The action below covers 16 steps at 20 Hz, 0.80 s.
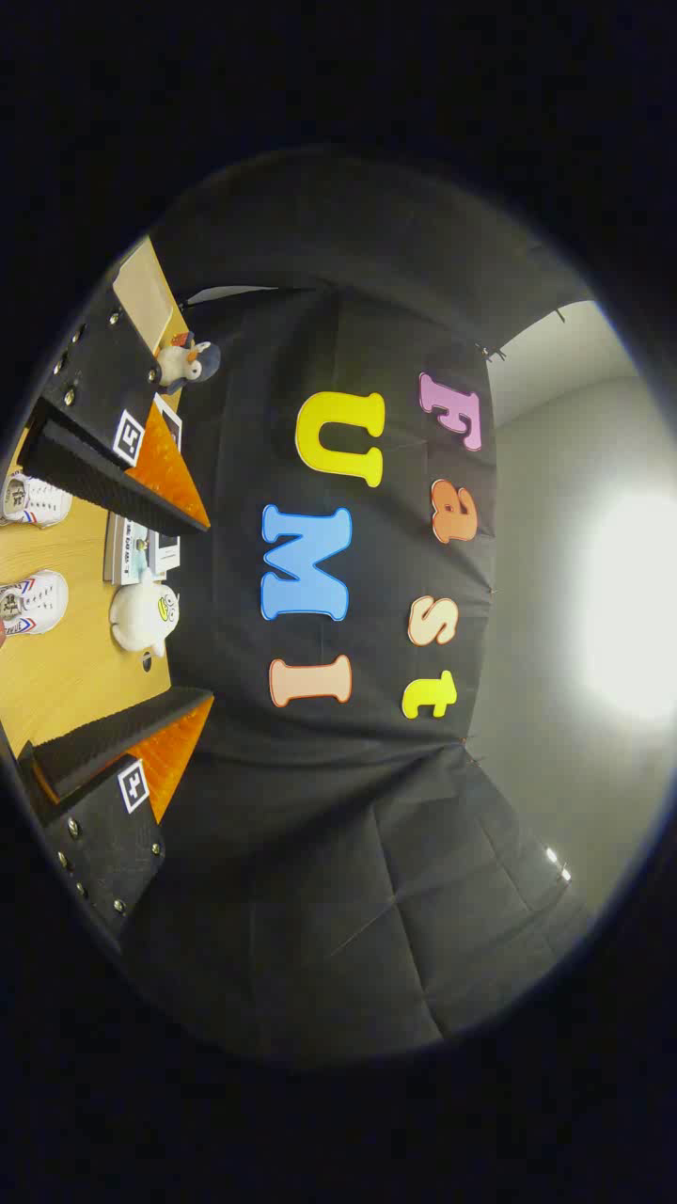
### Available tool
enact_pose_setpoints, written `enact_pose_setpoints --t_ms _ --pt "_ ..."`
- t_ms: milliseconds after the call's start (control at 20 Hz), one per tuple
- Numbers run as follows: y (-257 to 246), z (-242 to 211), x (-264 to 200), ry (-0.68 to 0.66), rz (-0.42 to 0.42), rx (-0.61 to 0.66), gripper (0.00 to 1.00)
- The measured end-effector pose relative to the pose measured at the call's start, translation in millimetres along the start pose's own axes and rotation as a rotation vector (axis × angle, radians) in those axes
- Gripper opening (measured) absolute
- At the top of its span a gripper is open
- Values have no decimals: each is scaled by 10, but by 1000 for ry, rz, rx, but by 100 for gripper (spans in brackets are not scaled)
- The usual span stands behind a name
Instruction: Open the storage box then place both shoes into the box .Put the left shoe in first, then the right shoe, with the right side of both shoes facing outward in a uniform manner.
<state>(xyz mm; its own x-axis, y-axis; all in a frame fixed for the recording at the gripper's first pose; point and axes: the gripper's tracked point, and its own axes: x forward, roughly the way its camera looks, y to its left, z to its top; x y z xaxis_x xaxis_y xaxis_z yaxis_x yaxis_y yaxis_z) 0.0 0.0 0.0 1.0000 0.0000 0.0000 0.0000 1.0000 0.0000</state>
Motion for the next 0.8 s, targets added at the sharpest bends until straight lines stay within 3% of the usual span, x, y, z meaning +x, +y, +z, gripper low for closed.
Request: enact_pose_setpoints --t_ms 800 --pt "199 -258 140 46 69 14 97"
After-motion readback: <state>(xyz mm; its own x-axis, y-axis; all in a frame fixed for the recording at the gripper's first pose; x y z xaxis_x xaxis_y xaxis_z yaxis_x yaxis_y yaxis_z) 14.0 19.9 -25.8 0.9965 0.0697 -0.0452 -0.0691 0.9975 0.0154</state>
